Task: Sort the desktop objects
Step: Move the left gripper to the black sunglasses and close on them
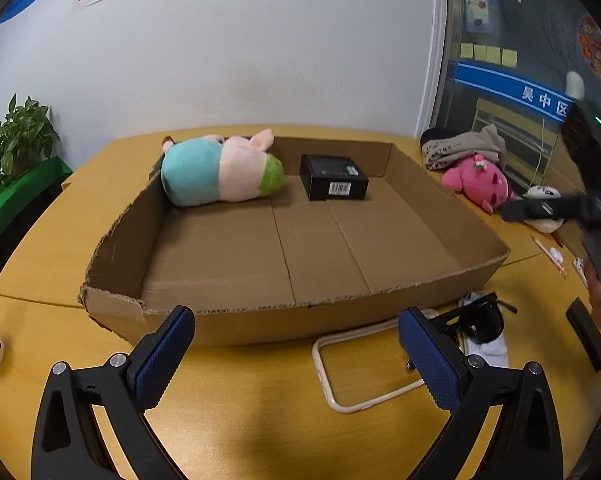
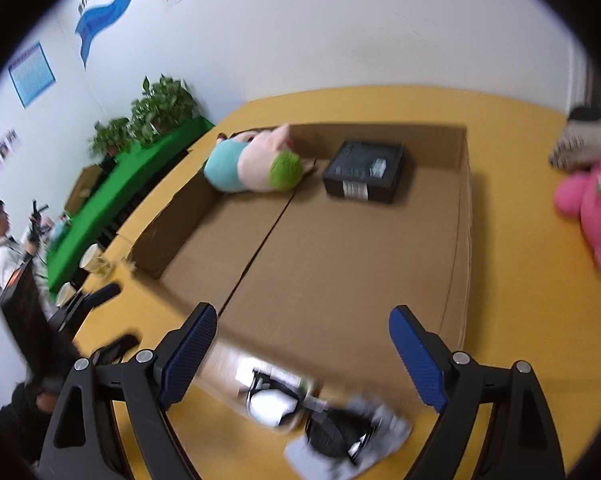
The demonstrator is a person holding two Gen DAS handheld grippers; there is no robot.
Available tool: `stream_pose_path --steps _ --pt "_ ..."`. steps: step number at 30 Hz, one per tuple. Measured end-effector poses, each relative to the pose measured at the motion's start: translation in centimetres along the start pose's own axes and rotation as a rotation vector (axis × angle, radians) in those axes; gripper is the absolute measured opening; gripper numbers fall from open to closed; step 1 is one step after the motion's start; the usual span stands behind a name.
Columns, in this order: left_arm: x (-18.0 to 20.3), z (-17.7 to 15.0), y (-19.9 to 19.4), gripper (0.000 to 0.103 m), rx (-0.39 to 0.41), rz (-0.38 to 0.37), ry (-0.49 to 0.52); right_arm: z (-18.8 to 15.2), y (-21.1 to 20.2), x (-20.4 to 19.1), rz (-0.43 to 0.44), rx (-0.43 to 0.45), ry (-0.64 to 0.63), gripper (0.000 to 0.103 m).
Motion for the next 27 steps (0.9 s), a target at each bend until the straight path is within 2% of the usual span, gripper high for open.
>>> stream_pose_path --steps 4,7,9,13,15,19,21,22,23,24,27 --pt "0.7 -0.4 0.1 0.103 -0.011 -0.072 -0.021 -5.6 -1.6 2.2 -0.057 0.023 0.063 0.088" --pt "2.8 -0.4 0.6 0.103 -0.027 -0.140 0.006 -8.3 -0.8 4.4 -0.100 -0.037 0.123 0.088" --pt "4.3 -0.6 1.0 0.103 -0.041 -0.188 0.026 -9.1 0.1 4.9 -0.121 -0.078 0.133 0.088" --pt "6.8 -0.9 3.2 0.102 -0.105 -0.288 0.012 -8.6 1.4 3.7 -0.066 -0.069 0.087 0.088" --pt "7.6 -1.1 4.8 0.091 -0.164 -0.339 -0.017 -7.9 2.2 3.2 -0.088 -0.067 0.019 0.088" --pt "8.9 -1.8 7.0 0.079 -0.244 -0.379 -0.028 -7.6 3.9 3.4 -0.151 -0.082 -0.046 0.086" --pt "9.5 -2.4 7.6 0.054 -0.274 -0.369 0.001 -7.7 3.7 3.2 -0.142 -0.070 -0.050 0.080" --pt "9.7 -2.7 7.7 0.046 -0.286 -0.372 0.021 -7.7 3.6 2.9 -0.121 -0.068 -0.051 0.073" --pt "9.8 -2.9 7.7 0.033 -0.293 -0.375 0.036 -7.9 3.5 2.4 -0.081 -0.069 -0.049 0.067" --pt "9.6 -3.1 7.4 0.033 -0.295 -0.373 0.048 -8.2 3.4 1.9 -0.045 -0.073 -0.046 0.062" --pt "8.6 -3.3 6.8 0.033 -0.284 -0.365 0.054 -9.2 3.7 0.3 -0.025 -0.102 -0.052 0.063"
Point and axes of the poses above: each gripper's, at about its wrist camera, not at the fingertips, and y roughly the way its jaws point, x to its right, z to its top, the point moved 4 cm from there along y, roughly the way its jaws point, and after that the axes turned 14 degrees about z, right-handed, at the moved point
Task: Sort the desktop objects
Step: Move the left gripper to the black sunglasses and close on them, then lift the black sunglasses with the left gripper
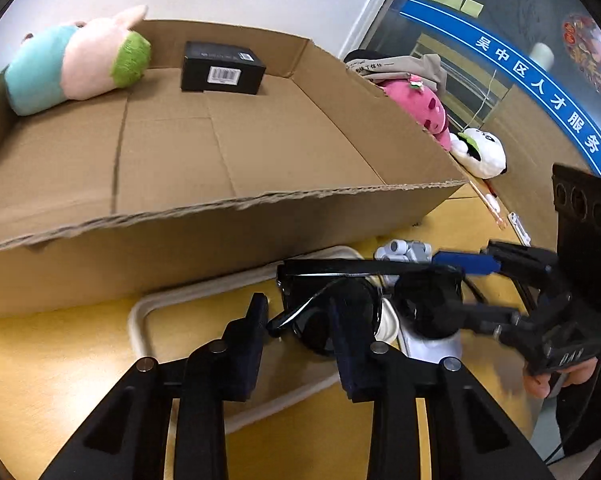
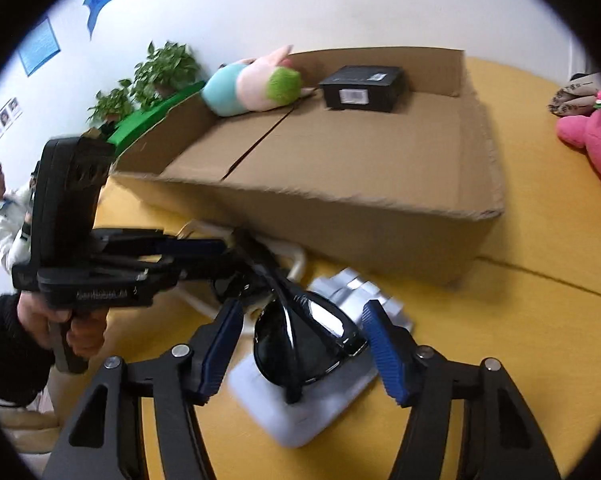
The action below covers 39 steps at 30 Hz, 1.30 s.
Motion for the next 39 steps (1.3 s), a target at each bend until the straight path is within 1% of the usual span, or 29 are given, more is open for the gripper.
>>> stream_pose_path --steps 1,2,5,10,12,14,15,17,18,20,21,22,26,31,34,39 --pt "-0.4 -0.1 -0.5 0.033 0.003 -0.003 -0.005 -0.4 0.1 -0.6 -0.004 -0.005 -0.006 0.064" --pt "-0.8 -0.2 -0.9 0.033 0.008 -0.006 -0.011 -0.6 0.1 -1.4 0.016 -0.010 -0.006 0.064" --pt "-2.3 -0.2 -2.7 0.033 0.036 0.003 -0.038 -0.9 0.4 -3.7 0.135 -0.029 0.011 0.063" --pt "-5.2 -0.4 -6.1 0.033 0.077 0.013 -0.086 -1.1 1.9 -7.2 0.183 -0.074 -0.041 0.064" --pt "-6.3 -0.7 -7.0 0.033 0.086 0.031 -0.108 -1.0 2.6 -7.8 0.180 -0.083 -0.042 0.064" --pt "-7.2 -1.3 -7.4 0.032 0.080 0.040 -0.132 -0.9 3.3 -7.6 0.143 -0.090 -0.035 0.065" --pt "-7.4 -1.6 -7.4 0.032 0.074 0.041 -0.141 -0.8 3.4 -7.5 0.136 -0.090 -0.032 0.066" --pt "-7.4 -2.3 -7.5 0.032 0.062 0.034 -0.150 -0.6 3.5 -7.6 0.123 -0.092 -0.038 0.066" --pt "-7.3 -2.6 -7.5 0.032 0.056 0.024 -0.153 -0.6 3.6 -7.8 0.106 -0.095 -0.046 0.062" --pt "-6.9 -3.0 -7.7 0.033 0.050 -0.005 -0.159 -0.8 3.6 -8.3 0.047 -0.101 -0.072 0.040" --pt "-6.6 -3.2 -7.6 0.033 0.045 -0.022 -0.161 -1.0 3.5 -8.4 0.010 -0.105 -0.082 0.021" --pt "-6.2 -3.3 -7.4 0.033 0.036 -0.041 -0.167 -1.2 3.5 -8.3 -0.014 -0.111 -0.082 0.020" --pt "-4.8 -4.0 -6.4 0.032 -0.023 -0.124 -0.195 -1.9 3.5 -8.1 -0.020 -0.110 -0.041 0.020" --pt "-3.6 -5.0 -4.6 0.032 -0.129 -0.243 -0.270 -3.2 2.9 -8.8 0.029 -0.092 0.019 0.019" --pt "-2.7 -5.8 -4.0 0.033 -0.154 -0.256 -0.271 -4.3 2.9 -9.3 0.038 -0.091 0.034 0.014" --pt "-2.1 -6.0 -4.4 0.033 -0.159 -0.269 -0.275 -5.3 2.7 -9.6 0.077 -0.075 0.069 0.014"
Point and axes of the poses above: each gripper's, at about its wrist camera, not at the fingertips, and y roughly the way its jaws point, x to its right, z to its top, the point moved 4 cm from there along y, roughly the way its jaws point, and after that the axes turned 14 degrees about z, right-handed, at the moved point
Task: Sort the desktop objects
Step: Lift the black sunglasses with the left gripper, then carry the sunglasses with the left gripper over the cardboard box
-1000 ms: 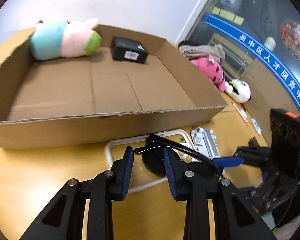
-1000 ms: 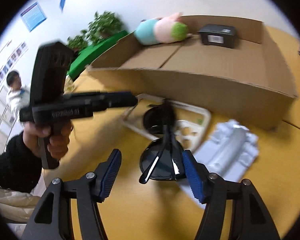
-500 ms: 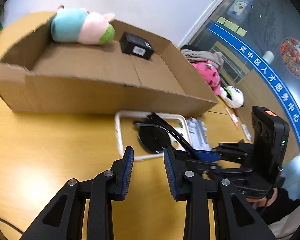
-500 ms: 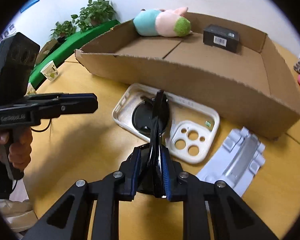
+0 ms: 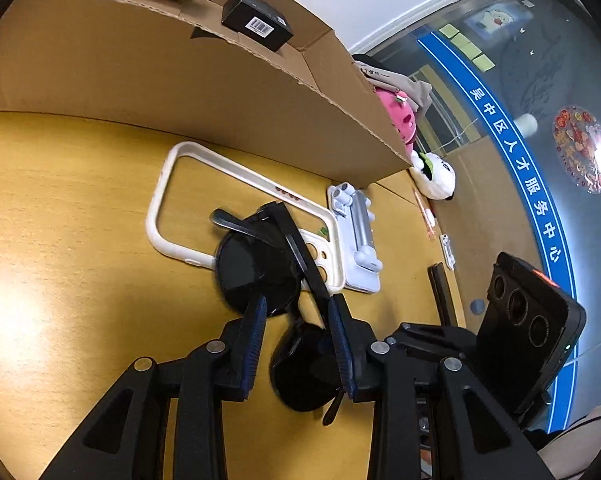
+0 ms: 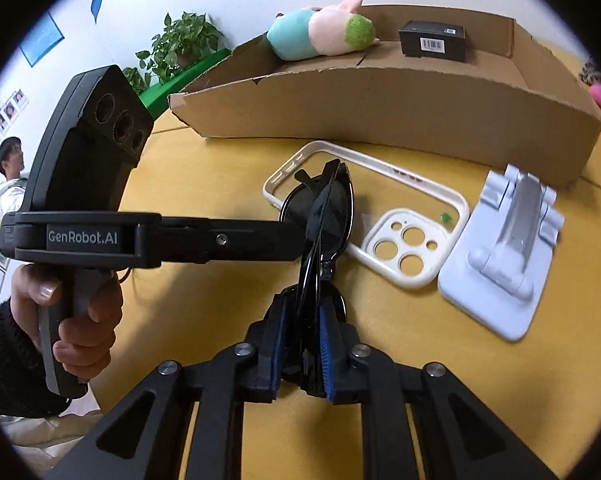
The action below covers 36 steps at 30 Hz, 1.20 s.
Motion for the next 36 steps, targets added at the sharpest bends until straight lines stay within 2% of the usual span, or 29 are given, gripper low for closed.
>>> stream_pose_path --steps 5,8,10,13,15,19,20,21,22,29,36 --pt "-0.1 -0.4 -0.6 0.034 -0.017 -0.025 -0.008 -0.1 0.3 -0.1 0.023 0.006 0.017 0.014" --pt "-0.9 -1.3 -0.5 0.048 -0.056 -0.028 -0.040 -0.3 0.5 0.1 0.053 0.013 0.049 0.014" --pt "-0.9 -2.0 -0.3 0.048 -0.085 -0.040 -0.053 -0.2 0.7 0.1 0.064 0.017 0.056 0.014" --pt "-0.8 -2.2 -0.2 0.047 -0.086 -0.055 -0.053 -0.2 1.1 -0.4 0.095 0.017 0.059 0.013" --pt "-0.9 -2.1 -0.2 0.035 -0.079 -0.064 -0.060 -0.2 1.3 -1.0 0.106 0.018 0.038 0.013" --pt "-0.9 -1.5 -1.2 0.030 -0.035 -0.077 -0.062 0.2 1.3 -2.5 0.108 0.032 -0.015 0.011" --pt "-0.8 -1.3 -1.6 0.022 -0.021 -0.082 -0.061 0.3 1.3 -2.6 0.113 0.037 -0.019 0.011" --pt "-0.6 -1.1 -2.0 0.007 -0.012 -0.103 -0.066 0.4 1.3 -2.7 0.118 0.041 -0.018 0.011" --pt "-0.4 -0.9 -2.4 0.007 -0.005 -0.116 -0.067 0.4 1.4 -2.8 0.121 0.041 -0.017 0.010" --pt "0.3 0.5 -4.8 0.006 0.061 -0.045 -0.030 1.0 1.6 -3.7 0.141 0.070 -0.055 0.010" --pt "1.1 3.8 -8.4 0.006 0.158 0.028 0.010 3.8 1.7 -5.5 0.151 0.137 -0.119 0.010"
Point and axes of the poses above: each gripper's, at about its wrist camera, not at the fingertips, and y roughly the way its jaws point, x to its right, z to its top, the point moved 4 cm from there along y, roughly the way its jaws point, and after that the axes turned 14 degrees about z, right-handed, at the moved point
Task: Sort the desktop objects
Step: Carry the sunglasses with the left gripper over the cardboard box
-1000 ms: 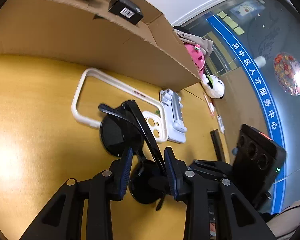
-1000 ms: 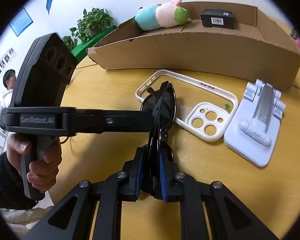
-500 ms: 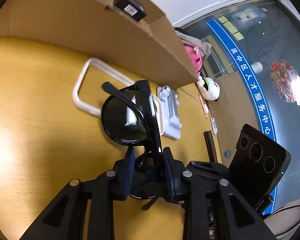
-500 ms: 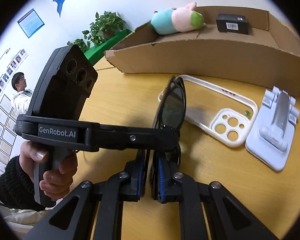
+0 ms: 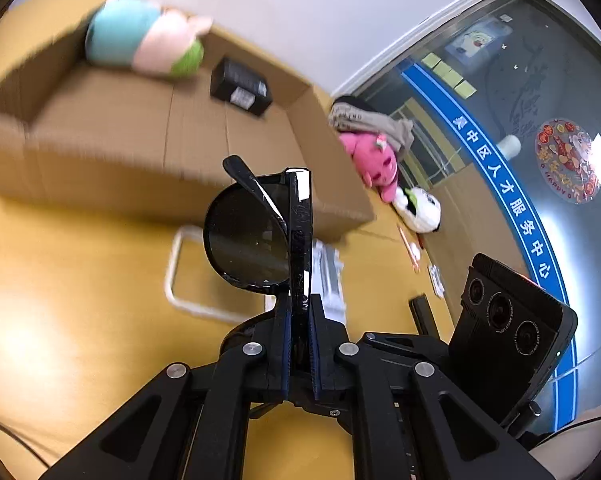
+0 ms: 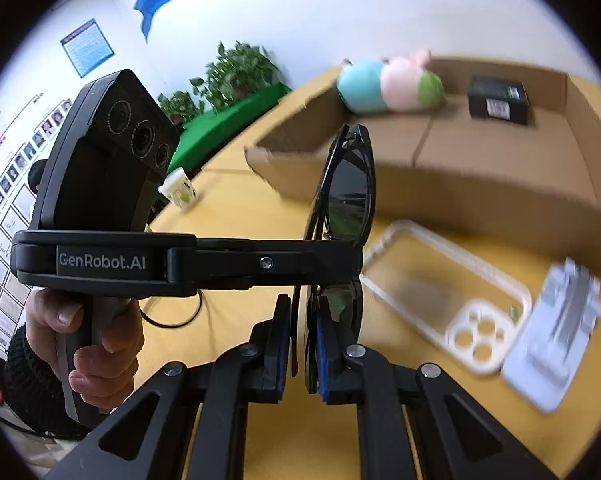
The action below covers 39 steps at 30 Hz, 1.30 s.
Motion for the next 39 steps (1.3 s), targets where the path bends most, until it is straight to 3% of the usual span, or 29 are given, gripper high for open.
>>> stream_pose_path --steps 9,23,30,39 --pt "0.6 8.1 -3.9 0.006 0.113 0.062 0.089 7.8 0.4 -1.0 0.036 0.100 -0.067 0.010" --pt "-2.7 19.8 -5.3 0.006 0.147 0.115 0.111 19.5 3.7 1.0 0.124 0.165 -0.027 0.010" --pt "-6.8 22.3 -2.9 0.006 0.090 0.169 0.087 22.0 8.3 3.0 0.151 0.135 0.057 0.010" --pt "-12.6 21.9 3.8 0.006 -0.055 0.220 0.001 20.7 14.9 8.6 0.157 0.046 0.235 0.010"
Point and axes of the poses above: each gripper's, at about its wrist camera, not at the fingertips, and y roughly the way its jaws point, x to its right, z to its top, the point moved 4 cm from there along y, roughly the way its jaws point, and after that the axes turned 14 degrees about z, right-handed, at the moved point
